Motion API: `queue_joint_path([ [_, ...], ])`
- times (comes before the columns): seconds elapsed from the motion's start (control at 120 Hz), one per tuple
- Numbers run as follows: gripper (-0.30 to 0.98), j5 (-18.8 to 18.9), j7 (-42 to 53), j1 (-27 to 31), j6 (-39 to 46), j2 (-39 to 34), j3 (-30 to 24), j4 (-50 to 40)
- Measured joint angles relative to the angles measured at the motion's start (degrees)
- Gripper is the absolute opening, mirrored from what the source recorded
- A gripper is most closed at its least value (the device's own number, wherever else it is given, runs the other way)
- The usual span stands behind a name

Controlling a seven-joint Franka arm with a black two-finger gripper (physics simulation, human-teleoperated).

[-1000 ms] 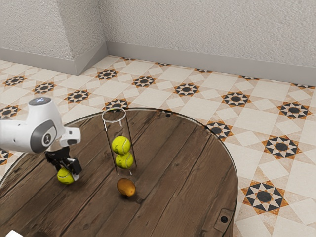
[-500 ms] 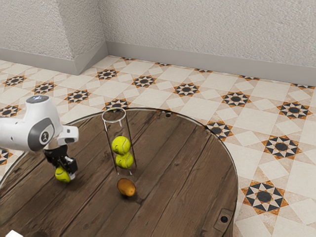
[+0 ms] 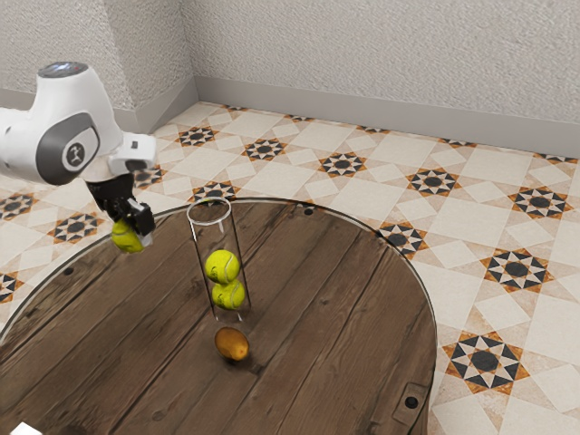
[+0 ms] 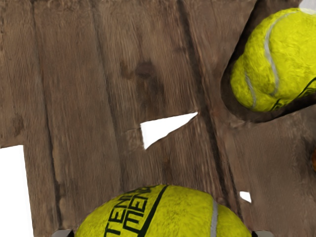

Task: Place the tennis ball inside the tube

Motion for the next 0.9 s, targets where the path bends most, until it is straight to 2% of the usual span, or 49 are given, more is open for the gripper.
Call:
queue_joint_path([
  [0.125, 0.38, -1.78, -0.48, -0.19, -6.99, -3.21, -3.35, 5.93],
  [0.3, 0.38, -3.42, -1.07, -0.39, -12.62, -2.75, -6.72, 12.72],
  [0.575, 0.38, -3.62, -2.27, -0.45, -15.35, 3.92, -9.2, 17.24],
  [0.9, 0.38, -1.61, -3.35, -0.99, -16.0, 13.07, -9.88, 25.65],
])
